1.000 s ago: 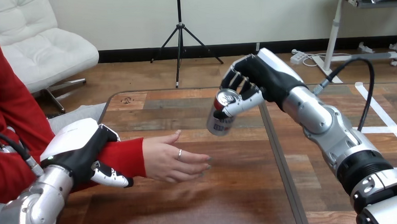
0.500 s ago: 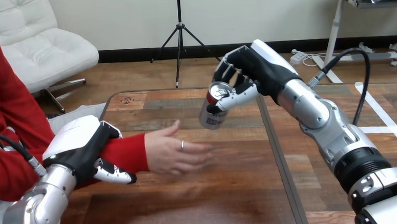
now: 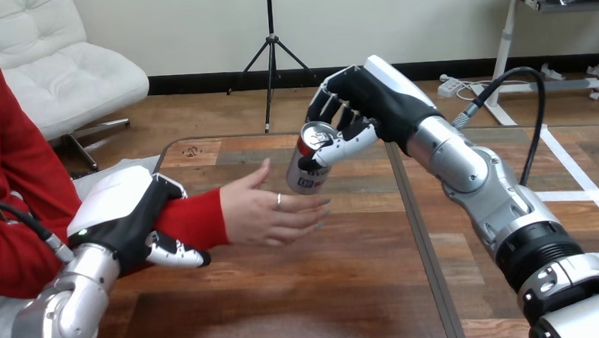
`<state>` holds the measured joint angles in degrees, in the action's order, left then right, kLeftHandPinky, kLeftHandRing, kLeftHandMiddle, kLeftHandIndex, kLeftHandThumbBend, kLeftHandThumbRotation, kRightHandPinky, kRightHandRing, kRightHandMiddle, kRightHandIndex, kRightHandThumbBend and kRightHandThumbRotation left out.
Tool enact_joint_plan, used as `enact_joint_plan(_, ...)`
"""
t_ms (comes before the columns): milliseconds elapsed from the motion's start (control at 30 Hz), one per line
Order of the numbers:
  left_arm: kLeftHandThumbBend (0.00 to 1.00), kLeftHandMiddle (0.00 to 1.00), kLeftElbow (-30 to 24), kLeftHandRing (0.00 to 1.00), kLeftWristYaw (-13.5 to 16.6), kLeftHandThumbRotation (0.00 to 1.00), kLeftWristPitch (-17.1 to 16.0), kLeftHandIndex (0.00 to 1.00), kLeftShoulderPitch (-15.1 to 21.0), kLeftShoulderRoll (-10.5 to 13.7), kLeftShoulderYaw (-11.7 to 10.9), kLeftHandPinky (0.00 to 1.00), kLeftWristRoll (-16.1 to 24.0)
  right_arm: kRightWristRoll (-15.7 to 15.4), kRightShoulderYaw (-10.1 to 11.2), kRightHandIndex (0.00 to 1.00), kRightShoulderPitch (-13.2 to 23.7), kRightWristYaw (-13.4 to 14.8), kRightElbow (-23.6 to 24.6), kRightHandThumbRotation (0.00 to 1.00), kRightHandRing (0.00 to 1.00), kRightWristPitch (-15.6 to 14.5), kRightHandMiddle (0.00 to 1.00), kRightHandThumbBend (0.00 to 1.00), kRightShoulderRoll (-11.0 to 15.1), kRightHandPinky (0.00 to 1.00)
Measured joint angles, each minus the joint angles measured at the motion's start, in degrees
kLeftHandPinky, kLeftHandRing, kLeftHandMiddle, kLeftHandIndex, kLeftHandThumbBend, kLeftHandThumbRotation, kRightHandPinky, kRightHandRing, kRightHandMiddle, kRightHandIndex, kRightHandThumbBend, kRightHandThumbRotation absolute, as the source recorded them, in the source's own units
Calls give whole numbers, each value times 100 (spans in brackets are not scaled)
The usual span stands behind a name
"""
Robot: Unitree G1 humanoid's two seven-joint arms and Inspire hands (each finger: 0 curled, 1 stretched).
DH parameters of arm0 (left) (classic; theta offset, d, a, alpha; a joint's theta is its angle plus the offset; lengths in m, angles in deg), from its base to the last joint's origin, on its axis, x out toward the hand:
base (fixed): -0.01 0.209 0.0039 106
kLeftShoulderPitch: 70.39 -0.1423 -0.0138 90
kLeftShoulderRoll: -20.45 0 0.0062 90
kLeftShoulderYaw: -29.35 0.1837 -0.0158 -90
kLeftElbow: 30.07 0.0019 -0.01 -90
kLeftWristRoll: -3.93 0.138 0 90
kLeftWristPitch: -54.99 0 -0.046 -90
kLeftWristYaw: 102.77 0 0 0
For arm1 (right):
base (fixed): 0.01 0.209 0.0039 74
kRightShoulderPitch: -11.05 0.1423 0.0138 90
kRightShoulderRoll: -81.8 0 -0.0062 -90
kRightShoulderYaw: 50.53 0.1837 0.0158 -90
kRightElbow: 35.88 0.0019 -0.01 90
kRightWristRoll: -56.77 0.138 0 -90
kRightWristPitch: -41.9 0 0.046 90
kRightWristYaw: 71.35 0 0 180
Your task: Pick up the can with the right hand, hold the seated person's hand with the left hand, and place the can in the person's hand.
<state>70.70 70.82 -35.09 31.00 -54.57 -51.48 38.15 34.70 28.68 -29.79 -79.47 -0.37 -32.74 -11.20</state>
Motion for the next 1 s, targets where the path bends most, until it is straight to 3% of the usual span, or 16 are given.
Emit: enact_joint_plan(1000,71,36,0,30,43,0,-30,36,269,-67,0,25,-15,0,-27,43,-341,-179,46,0,34,60,39,78,-52,29)
